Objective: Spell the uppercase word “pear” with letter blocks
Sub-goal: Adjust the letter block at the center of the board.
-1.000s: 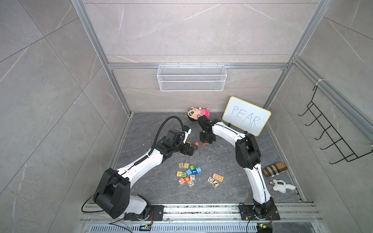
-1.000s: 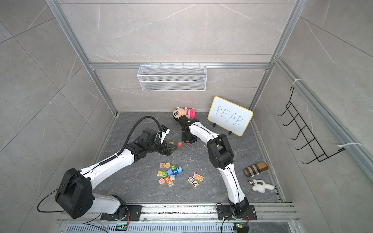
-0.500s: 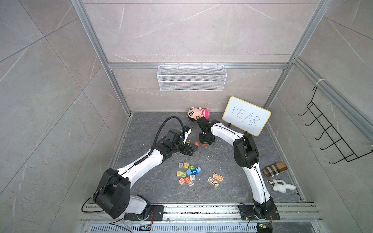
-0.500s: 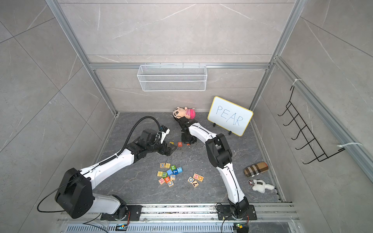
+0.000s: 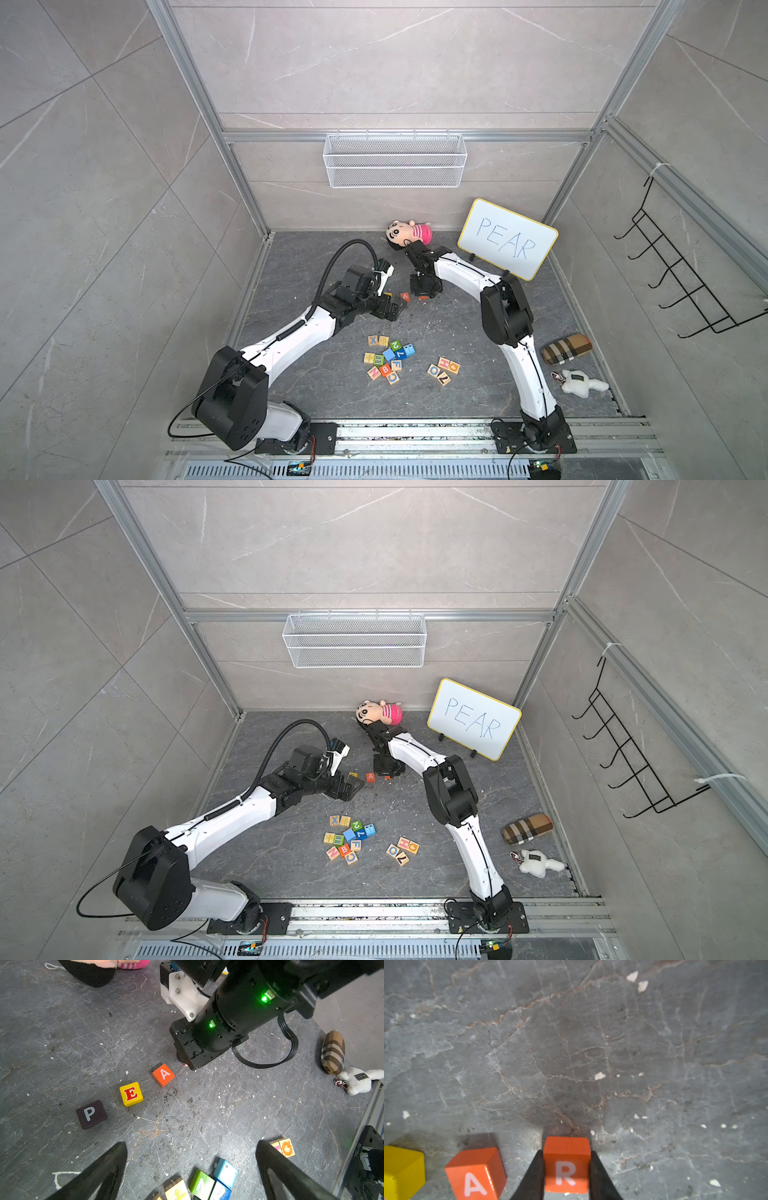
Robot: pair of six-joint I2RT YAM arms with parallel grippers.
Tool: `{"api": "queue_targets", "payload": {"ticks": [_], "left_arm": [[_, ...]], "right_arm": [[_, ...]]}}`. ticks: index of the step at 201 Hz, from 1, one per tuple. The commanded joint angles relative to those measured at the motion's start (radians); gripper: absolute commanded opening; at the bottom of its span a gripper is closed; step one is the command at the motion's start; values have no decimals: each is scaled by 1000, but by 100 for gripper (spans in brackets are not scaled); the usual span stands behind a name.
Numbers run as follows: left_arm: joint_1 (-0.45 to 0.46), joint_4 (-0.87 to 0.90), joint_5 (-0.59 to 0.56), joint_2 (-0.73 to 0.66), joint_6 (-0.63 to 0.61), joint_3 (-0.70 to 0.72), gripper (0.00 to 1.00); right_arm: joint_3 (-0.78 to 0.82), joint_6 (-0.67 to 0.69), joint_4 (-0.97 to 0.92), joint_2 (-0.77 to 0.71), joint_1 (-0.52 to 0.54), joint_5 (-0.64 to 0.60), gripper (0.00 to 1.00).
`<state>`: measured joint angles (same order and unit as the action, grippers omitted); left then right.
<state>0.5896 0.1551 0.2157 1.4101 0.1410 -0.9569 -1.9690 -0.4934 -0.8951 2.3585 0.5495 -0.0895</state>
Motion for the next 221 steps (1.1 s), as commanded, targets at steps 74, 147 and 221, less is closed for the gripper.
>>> {"api": "queue_targets", "payload": {"ticks": [74, 147, 221], "left_arm": [[2, -18, 7, -36, -21, -8, 100], [2, -20, 6, -34, -19, -4, 100], [2, -21, 6, -35, -16, -2, 100]], "right_arm": [[-10, 23, -25, 36, 6, -21, 32], [-9, 24, -27, 36, 6, -26, 39], [0, 27, -17, 26, 7, -16, 43]]}}
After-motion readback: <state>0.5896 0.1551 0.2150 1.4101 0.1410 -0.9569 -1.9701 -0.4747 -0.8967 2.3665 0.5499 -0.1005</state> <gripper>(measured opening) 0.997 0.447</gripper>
